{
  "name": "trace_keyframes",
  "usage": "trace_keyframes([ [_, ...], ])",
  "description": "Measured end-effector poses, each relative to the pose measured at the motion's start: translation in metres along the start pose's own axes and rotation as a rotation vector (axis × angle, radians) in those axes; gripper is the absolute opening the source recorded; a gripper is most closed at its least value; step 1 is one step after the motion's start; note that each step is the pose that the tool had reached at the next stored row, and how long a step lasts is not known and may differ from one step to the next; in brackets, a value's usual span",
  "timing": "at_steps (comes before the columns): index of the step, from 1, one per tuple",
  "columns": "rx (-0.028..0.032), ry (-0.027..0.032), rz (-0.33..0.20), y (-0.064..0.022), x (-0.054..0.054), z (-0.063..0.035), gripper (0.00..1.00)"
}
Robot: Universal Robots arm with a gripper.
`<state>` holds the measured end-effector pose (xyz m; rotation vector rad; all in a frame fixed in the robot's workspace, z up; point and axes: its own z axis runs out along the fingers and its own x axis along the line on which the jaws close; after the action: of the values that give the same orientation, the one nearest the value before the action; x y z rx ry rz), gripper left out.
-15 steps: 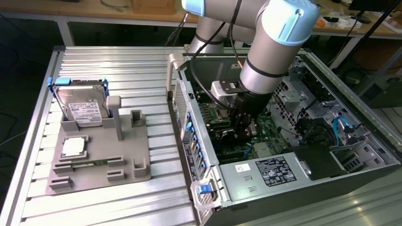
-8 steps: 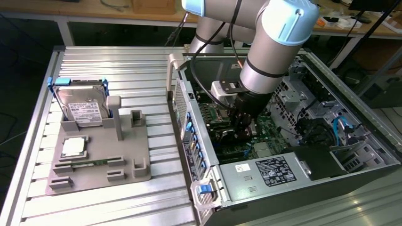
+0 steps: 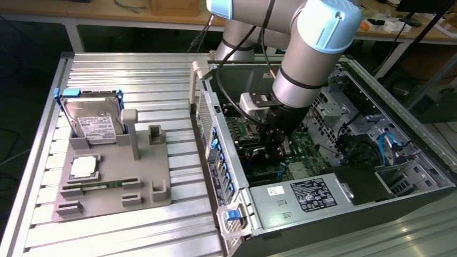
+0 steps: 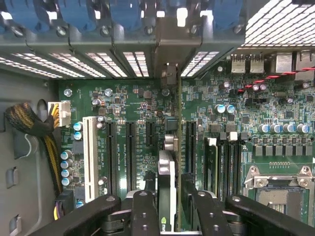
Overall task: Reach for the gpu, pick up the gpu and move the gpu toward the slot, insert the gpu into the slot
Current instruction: 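Insert the gpu into the slot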
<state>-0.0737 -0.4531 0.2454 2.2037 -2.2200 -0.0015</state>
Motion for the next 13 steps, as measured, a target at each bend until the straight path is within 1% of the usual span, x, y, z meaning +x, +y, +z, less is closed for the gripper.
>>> trace_keyframes([
  [10, 0.0002, -0.0005, 0.000, 0.0000, 0.0000, 0.0000, 0.34],
  [13, 0.0004, -0.0015, 0.000, 0.0001, 0.0000, -0.0016, 0.34],
])
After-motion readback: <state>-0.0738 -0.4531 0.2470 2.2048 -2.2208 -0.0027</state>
